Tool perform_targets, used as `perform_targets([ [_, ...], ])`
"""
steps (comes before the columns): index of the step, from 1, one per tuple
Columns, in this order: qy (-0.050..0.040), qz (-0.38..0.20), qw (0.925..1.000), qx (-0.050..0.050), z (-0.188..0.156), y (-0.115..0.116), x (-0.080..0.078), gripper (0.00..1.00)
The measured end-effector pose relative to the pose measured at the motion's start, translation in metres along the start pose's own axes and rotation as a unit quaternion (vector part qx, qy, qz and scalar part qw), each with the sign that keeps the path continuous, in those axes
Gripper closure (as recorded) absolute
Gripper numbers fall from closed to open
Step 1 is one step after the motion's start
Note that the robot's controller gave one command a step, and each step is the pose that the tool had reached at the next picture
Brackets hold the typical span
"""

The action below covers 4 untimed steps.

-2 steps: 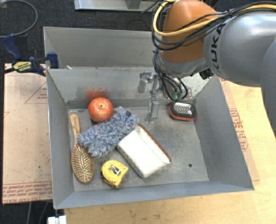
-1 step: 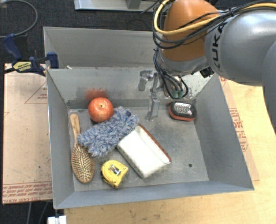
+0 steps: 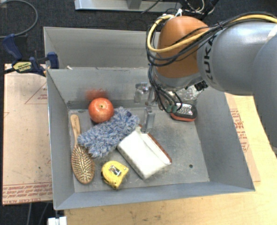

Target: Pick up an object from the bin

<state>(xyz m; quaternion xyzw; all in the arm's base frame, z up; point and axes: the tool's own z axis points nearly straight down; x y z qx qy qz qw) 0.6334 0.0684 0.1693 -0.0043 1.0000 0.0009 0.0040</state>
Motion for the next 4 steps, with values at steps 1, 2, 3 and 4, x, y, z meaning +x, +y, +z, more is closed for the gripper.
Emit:
perform_targets([
  [1,0.0015,-0.062,0.9981,0.0,0.061,0.005,0.016,0.0],
  [2,-0.002,-0.16,0.9872,0.001,0.084,0.03,0.01,0.0],
  [3,-0.0099,-0.32,0.9472,-0.001,0.092,0.033,0.025,1.0],
  [4,-0.0014,-0.321,0.9472,-0.001,0.098,0.03,0.029,0.0],
])
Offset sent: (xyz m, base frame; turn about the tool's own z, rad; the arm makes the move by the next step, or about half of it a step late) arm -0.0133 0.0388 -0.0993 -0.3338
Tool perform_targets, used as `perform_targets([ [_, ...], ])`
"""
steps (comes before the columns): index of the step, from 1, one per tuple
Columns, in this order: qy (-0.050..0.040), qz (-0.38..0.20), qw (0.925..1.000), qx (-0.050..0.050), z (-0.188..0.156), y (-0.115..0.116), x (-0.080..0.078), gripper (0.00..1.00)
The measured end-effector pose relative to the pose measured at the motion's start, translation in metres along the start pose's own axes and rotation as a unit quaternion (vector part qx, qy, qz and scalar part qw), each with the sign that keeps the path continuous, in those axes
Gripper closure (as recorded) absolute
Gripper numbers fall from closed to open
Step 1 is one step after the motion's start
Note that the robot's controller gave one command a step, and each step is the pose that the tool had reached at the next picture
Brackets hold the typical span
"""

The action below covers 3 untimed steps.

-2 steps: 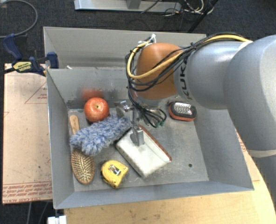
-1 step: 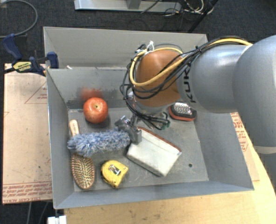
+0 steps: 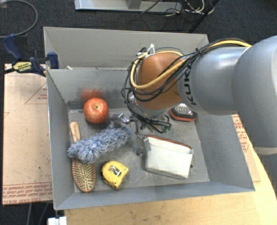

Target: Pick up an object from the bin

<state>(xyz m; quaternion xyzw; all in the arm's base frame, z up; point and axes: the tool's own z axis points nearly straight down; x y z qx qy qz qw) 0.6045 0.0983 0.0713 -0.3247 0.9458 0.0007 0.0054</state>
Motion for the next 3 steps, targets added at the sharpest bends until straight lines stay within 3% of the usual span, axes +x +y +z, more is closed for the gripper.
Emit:
perform_targets([
  [1,-0.0022,0.0,1.0,0.001,-0.002,-0.001,-0.002,1.0],
  [2,-0.0022,0.0,1.0,0.001,-0.002,-0.001,-0.002,1.0],
  [3,-0.0032,-0.16,0.9871,0.001,-0.156,-0.024,-0.007,1.0],
])
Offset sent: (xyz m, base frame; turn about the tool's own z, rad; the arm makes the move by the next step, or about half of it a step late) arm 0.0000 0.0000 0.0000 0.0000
